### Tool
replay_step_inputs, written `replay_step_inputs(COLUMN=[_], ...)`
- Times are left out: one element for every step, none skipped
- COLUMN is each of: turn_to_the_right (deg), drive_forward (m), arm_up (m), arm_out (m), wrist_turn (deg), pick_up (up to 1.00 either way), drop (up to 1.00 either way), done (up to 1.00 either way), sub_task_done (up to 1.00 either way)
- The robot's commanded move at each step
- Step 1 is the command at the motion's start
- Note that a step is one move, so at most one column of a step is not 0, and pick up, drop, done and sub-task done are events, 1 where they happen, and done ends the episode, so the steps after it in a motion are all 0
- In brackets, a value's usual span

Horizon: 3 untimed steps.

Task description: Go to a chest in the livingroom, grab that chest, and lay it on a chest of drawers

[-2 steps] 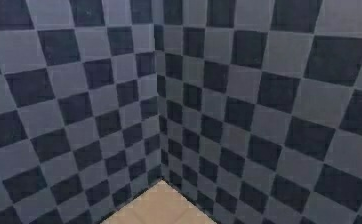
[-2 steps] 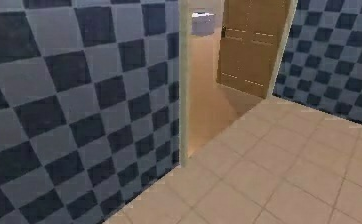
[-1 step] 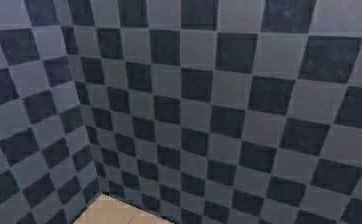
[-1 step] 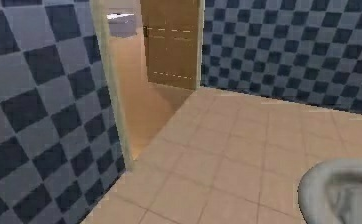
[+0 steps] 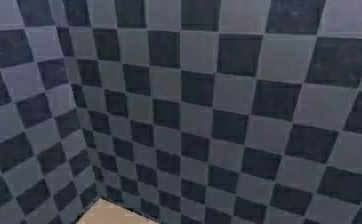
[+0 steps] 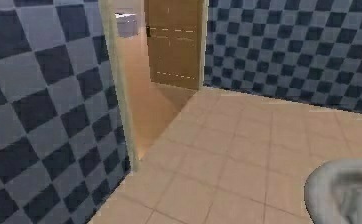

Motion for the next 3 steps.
replay_step_inputs(turn_to_the_right=[45.0,45.0,45.0], drive_forward=[0.00,0.00,0.00], arm_up=[0.00,0.00,0.00], arm_out=[0.00,0.00,0.00], wrist_turn=[0.0,0.0,0.0], pick_up=[0.00,0.00,0.00], drop=[0.00,0.00,0.00], done=[0.00,0.00,0.00], sub_task_done=[0.00,0.00,0.00])
